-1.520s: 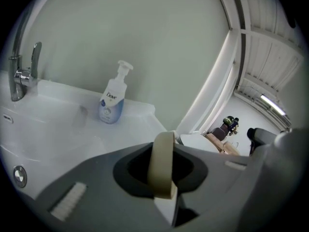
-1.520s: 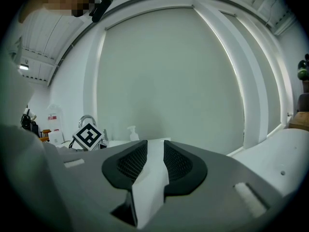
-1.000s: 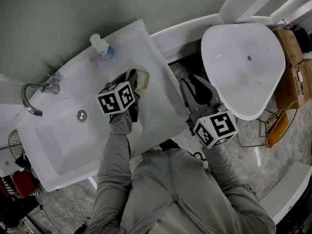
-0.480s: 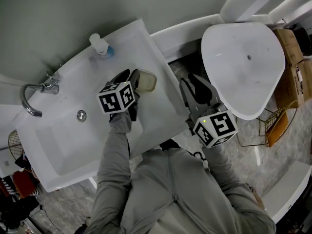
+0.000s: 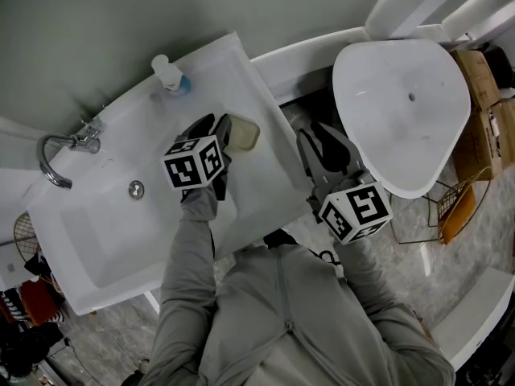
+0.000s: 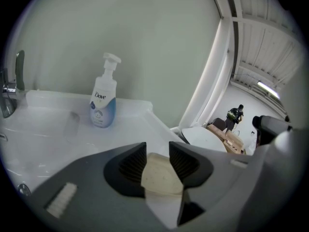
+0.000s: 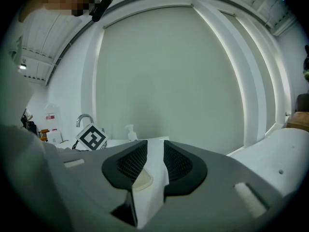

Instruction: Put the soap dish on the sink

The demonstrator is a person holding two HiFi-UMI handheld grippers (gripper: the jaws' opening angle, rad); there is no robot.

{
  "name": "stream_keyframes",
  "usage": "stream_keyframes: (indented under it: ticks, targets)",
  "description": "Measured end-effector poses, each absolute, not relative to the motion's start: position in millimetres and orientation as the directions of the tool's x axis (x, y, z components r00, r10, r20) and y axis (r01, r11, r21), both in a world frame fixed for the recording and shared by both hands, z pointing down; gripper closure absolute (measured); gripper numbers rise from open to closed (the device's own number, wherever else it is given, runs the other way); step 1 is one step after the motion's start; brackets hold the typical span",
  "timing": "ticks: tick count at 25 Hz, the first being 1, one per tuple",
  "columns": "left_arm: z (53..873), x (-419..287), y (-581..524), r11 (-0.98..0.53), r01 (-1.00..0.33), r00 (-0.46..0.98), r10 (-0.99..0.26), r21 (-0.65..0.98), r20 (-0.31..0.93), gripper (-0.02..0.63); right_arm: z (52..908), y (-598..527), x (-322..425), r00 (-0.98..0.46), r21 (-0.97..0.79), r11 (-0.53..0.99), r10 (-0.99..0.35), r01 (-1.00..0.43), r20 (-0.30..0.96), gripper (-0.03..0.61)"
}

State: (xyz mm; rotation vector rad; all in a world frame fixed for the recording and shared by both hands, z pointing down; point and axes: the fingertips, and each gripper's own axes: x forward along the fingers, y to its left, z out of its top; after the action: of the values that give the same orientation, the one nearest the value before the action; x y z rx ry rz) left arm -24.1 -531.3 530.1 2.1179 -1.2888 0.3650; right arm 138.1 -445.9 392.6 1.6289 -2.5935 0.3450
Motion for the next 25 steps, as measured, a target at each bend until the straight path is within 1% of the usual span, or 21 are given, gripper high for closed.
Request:
stream_keyframes:
  ticks: [11,20,25]
  targets:
    - [481.7,-43.3,-507.5,-0.355,-0.891,0.449,-0.777,0.281,0.442,0.405,381.0,-437.9,121.1,-0.471,-0.144,0.453,-0.87,-0.88,0.143,0.492]
    - [432.7,-62.3,-471.6,-0.399,-0.904,0.428,-0.834,0.154,0.349,0.361,371.2,-427.0,105.9,-0.495,-0.126,0.481,-0.859,-0.868,0.128,0.492]
    - [402.4,-69.9,-448.3,-0.411,-0.906,0.423,-0.862,0.102,0.28,0.359,367.6,-418.1,100.4,-0.503,-0.118,0.491,-0.856,-0.863,0.118,0.492]
